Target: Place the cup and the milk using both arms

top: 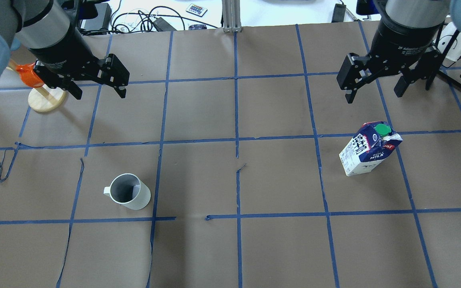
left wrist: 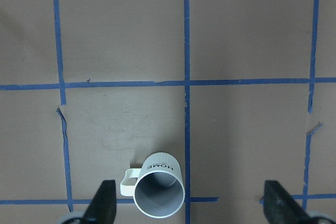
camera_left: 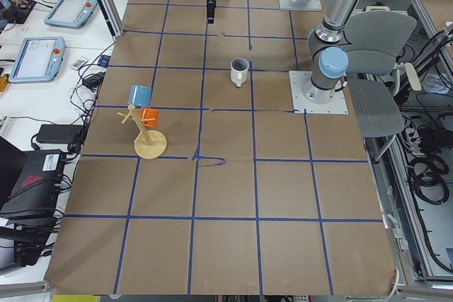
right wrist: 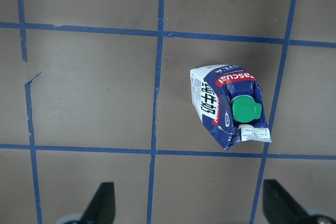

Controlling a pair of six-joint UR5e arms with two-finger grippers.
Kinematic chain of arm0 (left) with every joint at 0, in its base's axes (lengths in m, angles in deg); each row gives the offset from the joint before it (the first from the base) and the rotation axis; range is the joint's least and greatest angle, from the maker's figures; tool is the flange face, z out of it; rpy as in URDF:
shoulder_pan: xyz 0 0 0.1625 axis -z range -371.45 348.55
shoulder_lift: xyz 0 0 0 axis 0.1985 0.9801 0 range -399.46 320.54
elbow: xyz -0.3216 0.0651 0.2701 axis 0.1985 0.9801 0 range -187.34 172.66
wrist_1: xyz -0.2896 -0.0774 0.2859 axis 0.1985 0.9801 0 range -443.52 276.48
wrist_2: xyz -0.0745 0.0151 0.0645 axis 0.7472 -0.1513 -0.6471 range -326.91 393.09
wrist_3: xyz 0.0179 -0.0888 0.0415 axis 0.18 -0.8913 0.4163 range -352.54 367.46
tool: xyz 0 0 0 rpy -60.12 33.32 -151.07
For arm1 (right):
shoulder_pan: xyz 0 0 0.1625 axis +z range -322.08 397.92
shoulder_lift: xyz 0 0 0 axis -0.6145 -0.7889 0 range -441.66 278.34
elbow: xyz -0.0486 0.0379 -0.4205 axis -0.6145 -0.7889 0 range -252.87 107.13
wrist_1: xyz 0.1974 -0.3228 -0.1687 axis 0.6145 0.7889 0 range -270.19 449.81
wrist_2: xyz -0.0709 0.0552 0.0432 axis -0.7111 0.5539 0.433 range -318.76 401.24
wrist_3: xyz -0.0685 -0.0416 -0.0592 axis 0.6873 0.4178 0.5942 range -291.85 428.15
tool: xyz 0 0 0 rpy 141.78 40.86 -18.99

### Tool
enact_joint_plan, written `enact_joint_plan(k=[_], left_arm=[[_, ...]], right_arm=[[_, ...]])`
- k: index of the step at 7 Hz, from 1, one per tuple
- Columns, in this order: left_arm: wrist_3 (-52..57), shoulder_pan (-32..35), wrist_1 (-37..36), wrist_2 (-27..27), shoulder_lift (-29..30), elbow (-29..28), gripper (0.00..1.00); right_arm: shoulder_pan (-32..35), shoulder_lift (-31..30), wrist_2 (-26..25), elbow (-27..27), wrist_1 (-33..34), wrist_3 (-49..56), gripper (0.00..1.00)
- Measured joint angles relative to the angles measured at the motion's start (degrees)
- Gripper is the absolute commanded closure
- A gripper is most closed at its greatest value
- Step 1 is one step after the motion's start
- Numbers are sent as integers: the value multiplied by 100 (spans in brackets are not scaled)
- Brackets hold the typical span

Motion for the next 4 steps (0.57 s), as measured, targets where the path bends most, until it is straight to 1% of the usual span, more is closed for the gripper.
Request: enact_joint_plan(k=[4], left_arm=[[0, 0, 1, 0, 0, 9, 0]], right_arm=[[17, -28, 66, -23, 15, 39, 0]])
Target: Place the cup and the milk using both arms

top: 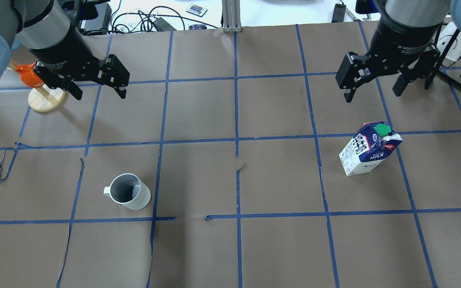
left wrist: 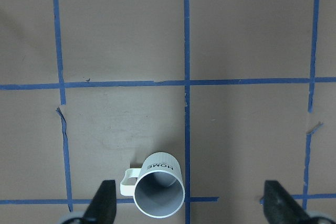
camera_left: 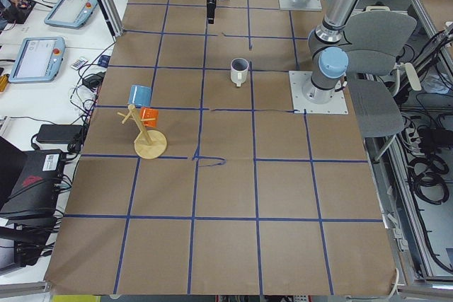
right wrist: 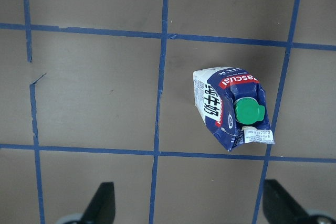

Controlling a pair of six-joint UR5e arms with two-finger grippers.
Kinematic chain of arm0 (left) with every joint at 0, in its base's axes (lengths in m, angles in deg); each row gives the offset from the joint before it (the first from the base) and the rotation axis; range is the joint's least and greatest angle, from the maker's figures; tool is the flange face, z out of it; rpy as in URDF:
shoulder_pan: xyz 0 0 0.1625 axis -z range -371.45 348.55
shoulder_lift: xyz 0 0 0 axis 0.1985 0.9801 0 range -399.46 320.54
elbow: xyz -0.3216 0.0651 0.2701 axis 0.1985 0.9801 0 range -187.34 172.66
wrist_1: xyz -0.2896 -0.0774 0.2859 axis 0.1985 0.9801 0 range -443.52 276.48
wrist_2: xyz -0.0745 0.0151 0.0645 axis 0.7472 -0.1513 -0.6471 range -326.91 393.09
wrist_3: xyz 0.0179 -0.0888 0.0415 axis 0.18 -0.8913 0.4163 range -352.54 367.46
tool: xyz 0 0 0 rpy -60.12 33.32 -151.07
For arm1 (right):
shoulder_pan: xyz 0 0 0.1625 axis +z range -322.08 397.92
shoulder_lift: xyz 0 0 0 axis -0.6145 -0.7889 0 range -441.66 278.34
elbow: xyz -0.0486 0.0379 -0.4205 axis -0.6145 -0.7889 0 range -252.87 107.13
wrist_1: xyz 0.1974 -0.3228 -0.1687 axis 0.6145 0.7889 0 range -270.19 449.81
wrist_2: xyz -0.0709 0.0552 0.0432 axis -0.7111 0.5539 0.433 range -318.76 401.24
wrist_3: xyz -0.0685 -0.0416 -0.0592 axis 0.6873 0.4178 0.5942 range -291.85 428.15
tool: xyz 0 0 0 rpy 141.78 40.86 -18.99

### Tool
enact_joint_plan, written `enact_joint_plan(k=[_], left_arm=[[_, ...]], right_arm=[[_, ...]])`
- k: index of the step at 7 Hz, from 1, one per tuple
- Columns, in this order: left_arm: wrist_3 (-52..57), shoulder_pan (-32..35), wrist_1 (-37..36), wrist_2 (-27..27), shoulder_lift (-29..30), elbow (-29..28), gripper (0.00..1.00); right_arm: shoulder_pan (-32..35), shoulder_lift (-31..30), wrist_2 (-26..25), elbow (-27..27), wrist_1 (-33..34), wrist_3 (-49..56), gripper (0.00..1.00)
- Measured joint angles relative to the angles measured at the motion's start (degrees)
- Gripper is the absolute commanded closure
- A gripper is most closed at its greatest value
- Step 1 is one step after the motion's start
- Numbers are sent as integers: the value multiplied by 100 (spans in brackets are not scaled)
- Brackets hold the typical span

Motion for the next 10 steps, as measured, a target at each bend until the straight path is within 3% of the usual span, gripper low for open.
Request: enact_joint_plan(k=[10], left_arm=[[0, 0, 2, 0, 0, 6, 0]], right_arm=[[-55, 19, 129, 68, 89, 57, 0]])
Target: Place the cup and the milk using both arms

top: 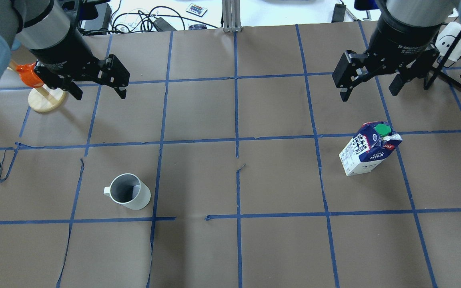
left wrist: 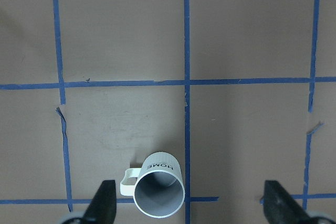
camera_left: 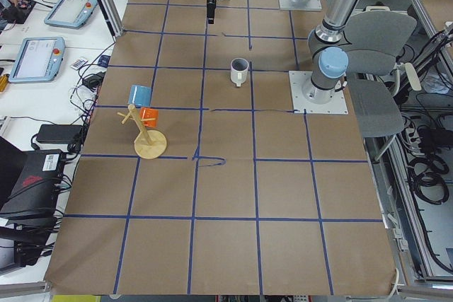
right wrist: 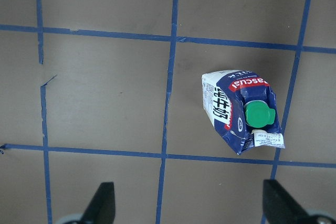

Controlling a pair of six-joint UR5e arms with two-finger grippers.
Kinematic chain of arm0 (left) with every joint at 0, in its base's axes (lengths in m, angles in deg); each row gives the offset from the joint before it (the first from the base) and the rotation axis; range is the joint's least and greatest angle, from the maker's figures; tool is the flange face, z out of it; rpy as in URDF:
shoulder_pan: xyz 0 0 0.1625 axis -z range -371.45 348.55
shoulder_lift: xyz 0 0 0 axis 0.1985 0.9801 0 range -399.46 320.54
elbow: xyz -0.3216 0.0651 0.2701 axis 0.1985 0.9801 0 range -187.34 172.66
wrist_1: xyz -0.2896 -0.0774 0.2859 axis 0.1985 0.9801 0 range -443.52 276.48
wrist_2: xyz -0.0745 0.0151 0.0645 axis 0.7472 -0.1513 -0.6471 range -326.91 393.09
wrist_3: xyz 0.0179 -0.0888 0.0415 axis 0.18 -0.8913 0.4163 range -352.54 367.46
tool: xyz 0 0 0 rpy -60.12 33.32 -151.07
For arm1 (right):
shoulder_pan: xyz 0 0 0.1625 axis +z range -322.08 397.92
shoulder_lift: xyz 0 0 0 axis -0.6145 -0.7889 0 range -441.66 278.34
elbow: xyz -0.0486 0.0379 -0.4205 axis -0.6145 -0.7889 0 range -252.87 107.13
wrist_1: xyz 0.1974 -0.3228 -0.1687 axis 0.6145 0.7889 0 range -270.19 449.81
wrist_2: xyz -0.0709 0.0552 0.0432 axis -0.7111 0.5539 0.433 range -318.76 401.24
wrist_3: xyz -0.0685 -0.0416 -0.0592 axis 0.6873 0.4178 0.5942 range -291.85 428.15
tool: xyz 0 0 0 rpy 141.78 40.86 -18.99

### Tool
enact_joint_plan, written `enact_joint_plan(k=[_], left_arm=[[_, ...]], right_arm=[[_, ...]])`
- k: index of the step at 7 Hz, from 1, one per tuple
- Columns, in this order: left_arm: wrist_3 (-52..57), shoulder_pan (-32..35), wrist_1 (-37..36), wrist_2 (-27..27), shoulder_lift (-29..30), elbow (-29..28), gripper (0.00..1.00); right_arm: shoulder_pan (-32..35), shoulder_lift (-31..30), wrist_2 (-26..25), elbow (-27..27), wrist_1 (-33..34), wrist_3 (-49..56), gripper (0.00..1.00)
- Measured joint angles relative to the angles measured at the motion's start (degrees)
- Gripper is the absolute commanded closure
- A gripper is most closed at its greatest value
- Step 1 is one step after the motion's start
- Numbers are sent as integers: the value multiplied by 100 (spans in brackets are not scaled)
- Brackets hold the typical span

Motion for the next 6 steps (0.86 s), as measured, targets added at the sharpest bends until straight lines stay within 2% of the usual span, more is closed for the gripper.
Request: enact_joint_plan(k=[4, 6], left_arm=[[2, 0, 11, -13, -9, 119, 0], [20, 5, -6, -6, -109, 520, 0]], right_arm=[[-721, 366, -30, 127, 321, 1106, 0], [-914, 452, -44, 461, 761, 1287, 0]])
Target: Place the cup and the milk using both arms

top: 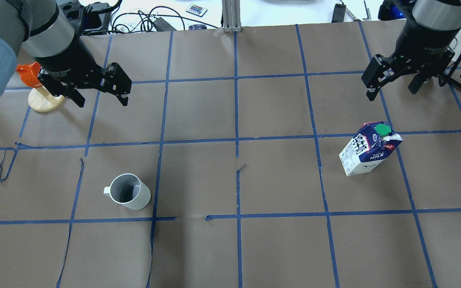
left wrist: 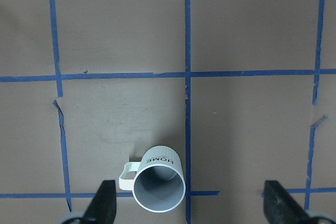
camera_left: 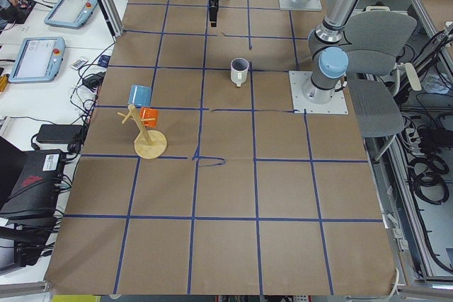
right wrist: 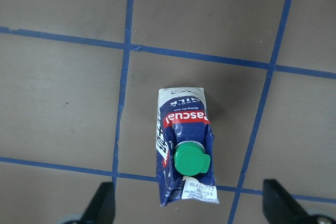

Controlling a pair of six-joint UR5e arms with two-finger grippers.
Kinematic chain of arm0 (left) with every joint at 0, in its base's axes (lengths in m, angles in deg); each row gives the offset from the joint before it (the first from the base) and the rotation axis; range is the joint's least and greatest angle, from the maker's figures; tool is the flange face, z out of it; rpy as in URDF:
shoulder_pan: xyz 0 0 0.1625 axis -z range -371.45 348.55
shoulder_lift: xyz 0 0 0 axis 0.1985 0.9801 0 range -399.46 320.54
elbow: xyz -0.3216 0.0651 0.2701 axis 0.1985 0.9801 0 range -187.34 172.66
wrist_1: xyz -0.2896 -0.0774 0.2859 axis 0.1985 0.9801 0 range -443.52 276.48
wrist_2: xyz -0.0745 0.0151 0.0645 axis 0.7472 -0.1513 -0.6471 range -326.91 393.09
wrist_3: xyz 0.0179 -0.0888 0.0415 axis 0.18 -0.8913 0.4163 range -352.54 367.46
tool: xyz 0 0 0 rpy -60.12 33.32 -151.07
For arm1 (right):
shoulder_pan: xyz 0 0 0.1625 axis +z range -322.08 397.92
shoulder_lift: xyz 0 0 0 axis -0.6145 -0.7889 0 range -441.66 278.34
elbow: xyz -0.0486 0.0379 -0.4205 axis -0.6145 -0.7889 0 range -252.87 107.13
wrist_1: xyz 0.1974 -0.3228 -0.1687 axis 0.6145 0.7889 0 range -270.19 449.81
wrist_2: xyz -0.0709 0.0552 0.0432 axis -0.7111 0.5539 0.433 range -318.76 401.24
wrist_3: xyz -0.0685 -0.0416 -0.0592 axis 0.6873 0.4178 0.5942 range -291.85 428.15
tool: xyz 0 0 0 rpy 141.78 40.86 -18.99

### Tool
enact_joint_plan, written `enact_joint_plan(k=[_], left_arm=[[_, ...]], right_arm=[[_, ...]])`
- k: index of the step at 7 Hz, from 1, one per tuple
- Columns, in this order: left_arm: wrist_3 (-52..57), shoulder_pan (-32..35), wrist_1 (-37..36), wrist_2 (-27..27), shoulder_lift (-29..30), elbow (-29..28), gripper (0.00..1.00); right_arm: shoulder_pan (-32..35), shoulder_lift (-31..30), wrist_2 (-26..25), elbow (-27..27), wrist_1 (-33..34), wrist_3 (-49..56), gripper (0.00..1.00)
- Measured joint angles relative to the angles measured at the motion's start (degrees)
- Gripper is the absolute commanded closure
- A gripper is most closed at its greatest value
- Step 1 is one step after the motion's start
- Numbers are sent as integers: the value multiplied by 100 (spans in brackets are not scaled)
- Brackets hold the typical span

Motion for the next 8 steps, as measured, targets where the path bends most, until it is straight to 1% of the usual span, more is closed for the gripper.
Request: enact_joint_plan(k=[2, 3, 5, 6, 7, 8], left_arm=[[17, 22, -33, -19, -7, 467, 0], [30, 18, -324, -36, 22, 900, 0], [78, 14, -1542, -110, 122, 1978, 0], [94, 15, -2084, -127, 233, 2397, 0], [98, 18, -2416, -132, 323, 2662, 4], [101, 21, -2542, -136, 367, 2785, 19]], right_arm=[[-76, 77, 8, 651, 800, 26, 0], [-84, 89, 1, 921, 1003, 26, 0], [-91, 100, -13, 1149, 1085, 23, 0], [-94, 102, -14, 1197, 1060, 17, 1], [-99, 101, -17, 1245, 1043, 9, 5], [-114, 101, -21, 1269, 999, 3, 8]])
